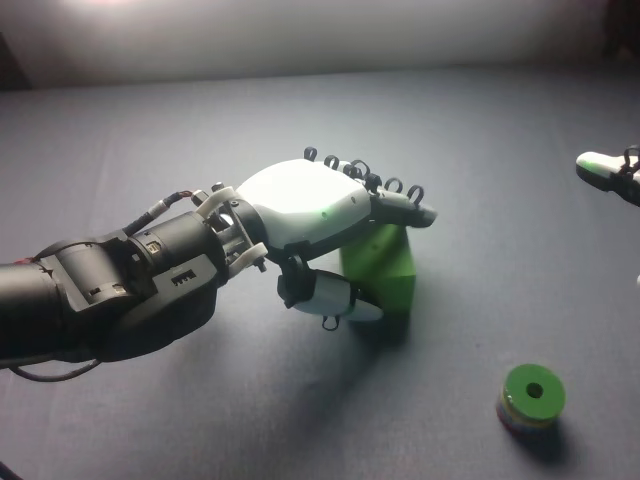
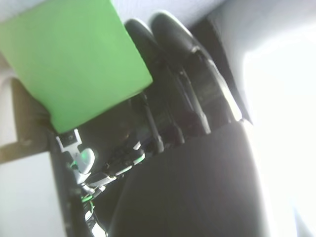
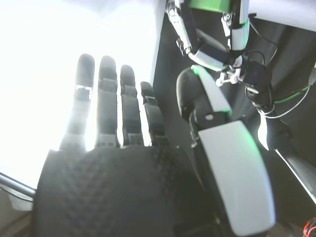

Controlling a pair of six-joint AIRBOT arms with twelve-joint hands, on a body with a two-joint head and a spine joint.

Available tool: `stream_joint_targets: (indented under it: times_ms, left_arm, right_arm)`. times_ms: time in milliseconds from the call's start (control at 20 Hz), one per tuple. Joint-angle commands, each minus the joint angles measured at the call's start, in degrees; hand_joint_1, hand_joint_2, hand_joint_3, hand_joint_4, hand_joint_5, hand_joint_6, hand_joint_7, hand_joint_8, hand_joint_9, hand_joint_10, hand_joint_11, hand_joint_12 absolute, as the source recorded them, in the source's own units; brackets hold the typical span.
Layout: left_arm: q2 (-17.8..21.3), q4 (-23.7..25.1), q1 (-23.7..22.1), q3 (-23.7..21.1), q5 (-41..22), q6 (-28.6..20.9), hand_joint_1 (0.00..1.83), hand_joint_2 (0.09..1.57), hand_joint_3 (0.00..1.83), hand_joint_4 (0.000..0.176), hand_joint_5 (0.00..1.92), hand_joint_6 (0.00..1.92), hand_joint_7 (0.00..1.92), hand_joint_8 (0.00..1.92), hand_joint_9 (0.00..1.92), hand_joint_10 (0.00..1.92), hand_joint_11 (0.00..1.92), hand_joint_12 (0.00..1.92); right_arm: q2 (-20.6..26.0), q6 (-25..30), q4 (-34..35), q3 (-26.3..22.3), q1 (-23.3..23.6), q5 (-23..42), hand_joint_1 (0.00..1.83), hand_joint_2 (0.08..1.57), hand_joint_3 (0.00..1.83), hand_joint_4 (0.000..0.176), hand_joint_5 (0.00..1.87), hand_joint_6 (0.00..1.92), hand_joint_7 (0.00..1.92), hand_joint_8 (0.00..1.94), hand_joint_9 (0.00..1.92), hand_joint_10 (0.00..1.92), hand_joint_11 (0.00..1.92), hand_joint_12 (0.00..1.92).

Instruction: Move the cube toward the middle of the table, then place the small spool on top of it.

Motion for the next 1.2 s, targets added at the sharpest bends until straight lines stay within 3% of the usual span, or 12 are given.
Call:
stream_joint_targets:
  times_ms: [0, 150, 250, 450, 550, 650, 750, 900, 1000, 1050, 1100, 1150]
  left_arm:
    - [0.46, -0.21, -0.37, 0.01, -6.43, -0.09, 0.91, 1.01, 0.00, 0.102, 0.33, 0.00, 0.37, 0.00, 0.45, 0.01, 0.13, 0.92]
    - [1.09, -0.84, -0.07, -0.41, -7.45, -0.06, 0.90, 0.96, 0.00, 0.170, 0.15, 0.00, 0.18, 0.00, 0.26, 0.00, 0.01, 0.84]
    - [2.19, -2.27, 0.44, -1.31, -8.55, 1.06, 0.91, 0.93, 0.00, 0.176, 0.02, 0.00, 0.06, 0.00, 0.10, 0.00, 0.00, 0.59]
    - [6.18, -5.80, 1.54, -4.33, -13.31, 3.68, 0.98, 0.90, 0.00, 0.176, 0.01, 0.00, 0.00, 0.00, 0.00, 0.00, 0.00, 0.30]
    - [9.82, -7.35, 3.13, -7.23, -18.27, 4.61, 1.02, 0.90, 0.00, 0.176, 0.04, 0.00, 0.00, 0.00, 0.00, 0.00, 0.00, 0.27]
    - [14.26, -7.67, 5.36, -10.83, -22.47, 5.25, 0.93, 0.93, 0.00, 0.176, 0.04, 0.00, 0.00, 0.00, 0.00, 0.00, 0.02, 0.20]
    - [18.71, -7.66, 8.79, -14.85, -25.73, 6.12, 0.78, 0.96, 0.01, 0.176, 0.04, 0.00, 0.00, 0.00, 0.00, 0.00, 0.00, 0.18]
    - [24.95, -7.96, 14.52, -19.62, -30.36, 6.64, 0.66, 0.99, 0.01, 0.176, 0.08, 0.00, 0.00, 0.00, 0.00, 0.00, 0.00, 0.17]
    - [29.14, -8.50, 18.03, -22.24, -32.95, 6.66, 0.73, 0.99, 0.00, 0.153, 0.10, 0.00, 0.00, 0.00, 0.00, 0.00, 0.00, 0.08]
    - [30.98, -9.20, 19.88, -23.44, -34.62, 6.96, 0.75, 0.98, 0.00, 0.135, 0.10, 0.00, 0.00, 0.00, 0.01, 0.00, 0.02, 0.09]
    - [32.34, -10.06, 21.30, -24.57, -36.27, 7.60, 0.77, 0.99, 0.00, 0.099, 0.09, 0.00, 0.01, 0.00, 0.00, 0.00, 0.01, 0.09]
    - [33.42, -10.78, 22.46, -25.60, -37.78, 8.31, 0.75, 0.99, 0.00, 0.111, 0.07, 0.00, 0.01, 0.00, 0.00, 0.00, 0.00, 0.09]
  right_arm:
    - [0.08, 0.11, 0.66, 0.26, 0.58, 7.03, 0.63, 1.44, 0.00, 0.025, 0.10, 0.00, 0.25, 0.00, 0.34, 0.00, 0.07, 0.76]
    - [0.08, 0.17, 0.66, 0.26, 0.58, 7.03, 0.67, 1.44, 0.00, 0.023, 0.11, 0.00, 0.25, 0.00, 0.33, 0.00, 0.05, 0.76]
    - [0.09, 0.40, 0.56, 0.24, 0.58, 7.04, 0.69, 1.44, 0.00, 0.019, 0.12, 0.01, 0.25, 0.00, 0.33, 0.00, 0.06, 0.76]
    - [0.18, 1.08, -1.10, -0.02, 0.81, 7.10, 0.75, 1.43, 0.00, 0.008, 0.12, 0.01, 0.25, 0.00, 0.33, 0.00, 0.05, 0.76]
    - [0.54, 1.17, -3.05, -0.47, 1.54, 7.10, 0.80, 1.39, 0.00, 0.031, 0.13, 0.01, 0.24, 0.00, 0.31, 0.00, 0.03, 0.74]
    - [0.91, 2.35, -6.13, -0.63, 2.17, 7.00, 0.84, 1.36, 0.00, 0.009, 0.18, 0.01, 0.28, 0.00, 0.30, 0.00, 0.04, 0.67]
    - [1.33, 4.09, -9.10, -0.81, 2.35, 5.76, 0.89, 1.29, 0.00, 0.003, 0.22, 0.01, 0.32, 0.00, 0.35, 0.01, 0.13, 0.66]
    - [2.34, 6.38, -14.14, -1.24, 3.36, 2.25, 0.78, 1.21, 0.00, 0.000, 0.19, 0.00, 0.31, 0.00, 0.36, 0.00, 0.21, 0.54]
    - [2.55, 7.50, -17.75, -1.31, 4.64, -1.32, 0.76, 1.17, 0.00, 0.000, 0.19, 0.00, 0.36, 0.00, 0.42, 0.00, 0.21, 0.71]
    - [2.52, 7.81, -19.44, -1.31, 5.43, -3.41, 0.84, 1.11, 0.00, 0.000, 0.25, 0.00, 0.42, 0.00, 0.48, 0.01, 0.19, 0.87]
    - [2.38, 8.17, -20.91, -1.32, 6.08, -5.21, 0.87, 1.09, 0.00, 0.002, 0.25, 0.00, 0.42, 0.00, 0.50, 0.01, 0.12, 1.08]
    - [2.17, 8.54, -22.50, -1.31, 6.88, -7.15, 0.83, 1.06, 0.00, 0.031, 0.25, 0.00, 0.44, 0.01, 0.58, 0.04, 0.24, 1.19]
